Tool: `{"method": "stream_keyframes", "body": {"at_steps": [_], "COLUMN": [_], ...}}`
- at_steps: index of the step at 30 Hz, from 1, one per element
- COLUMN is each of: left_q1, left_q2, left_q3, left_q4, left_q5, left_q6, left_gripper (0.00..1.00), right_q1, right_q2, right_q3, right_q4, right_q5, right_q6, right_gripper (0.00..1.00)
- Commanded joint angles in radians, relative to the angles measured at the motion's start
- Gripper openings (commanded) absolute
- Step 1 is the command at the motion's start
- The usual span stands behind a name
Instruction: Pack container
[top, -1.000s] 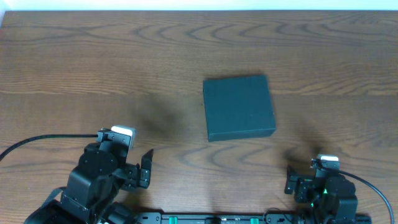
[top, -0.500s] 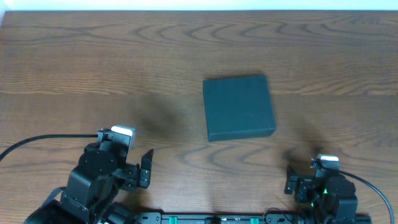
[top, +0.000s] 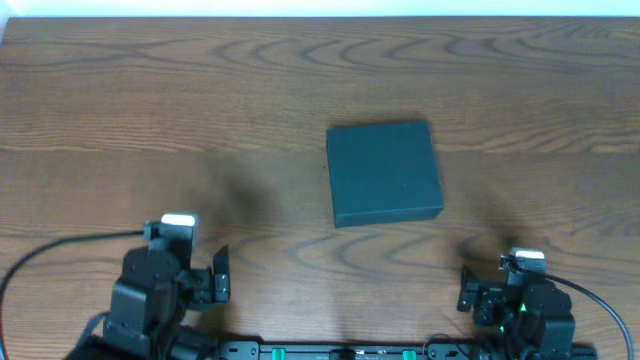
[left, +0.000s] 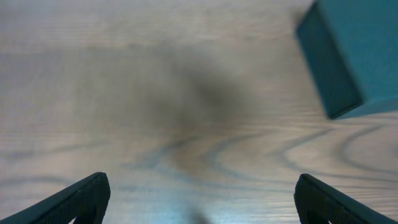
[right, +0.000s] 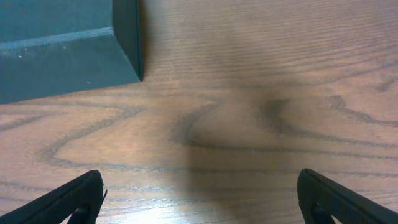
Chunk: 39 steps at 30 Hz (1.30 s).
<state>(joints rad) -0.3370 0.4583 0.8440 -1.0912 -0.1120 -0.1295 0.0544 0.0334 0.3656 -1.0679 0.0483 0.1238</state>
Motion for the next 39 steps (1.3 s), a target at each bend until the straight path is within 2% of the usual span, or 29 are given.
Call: {"method": "stream_keyframes", "body": {"at_steps": [1, 6, 8, 21, 25, 39], "left_q1": [0.053, 0.119, 0.134, 0.181, 0.206, 0.206], "left_q2": [-0.099, -0.224, -0.253, -0.384, -0.457, -0.455], "left_q3": [-0.106, -0.287, -0.335, -0.524, -0.538, -0.538], "left_q4": [0.028, 0.131, 0.127, 0.104, 0.104, 0.104], "left_q5": [0.002, 0.008, 0.009, 0.013, 0.016, 0.027], "left_q6": [0.010, -0.040, -0.062, -0.024, 0.000, 0.025], "left_gripper": [0.95, 0.96, 0.95, 0.95, 0.95, 0.95], "right_q1": [-0.008, -0.008, -0.008, -0.008, -0.008, -0.008], "right_q2": [-0.010, -0.010, -0.010, -0.010, -0.010, -0.010], "right_q3": [-0.007, -0.007, -0.007, -0.007, -0.007, -0.007], "right_q4": [-0.006, -0.006, -0.006, -0.006, -0.006, -0.006], "right_q5": [-0.004, -0.004, -0.004, -0.004, -0.004, -0.004], "right_q6": [-0.005, -0.005, -0.005, -0.005, -0.005, -0.005], "right_gripper": [0.99, 0.99, 0.99, 0.99, 0.99, 0.99]}}
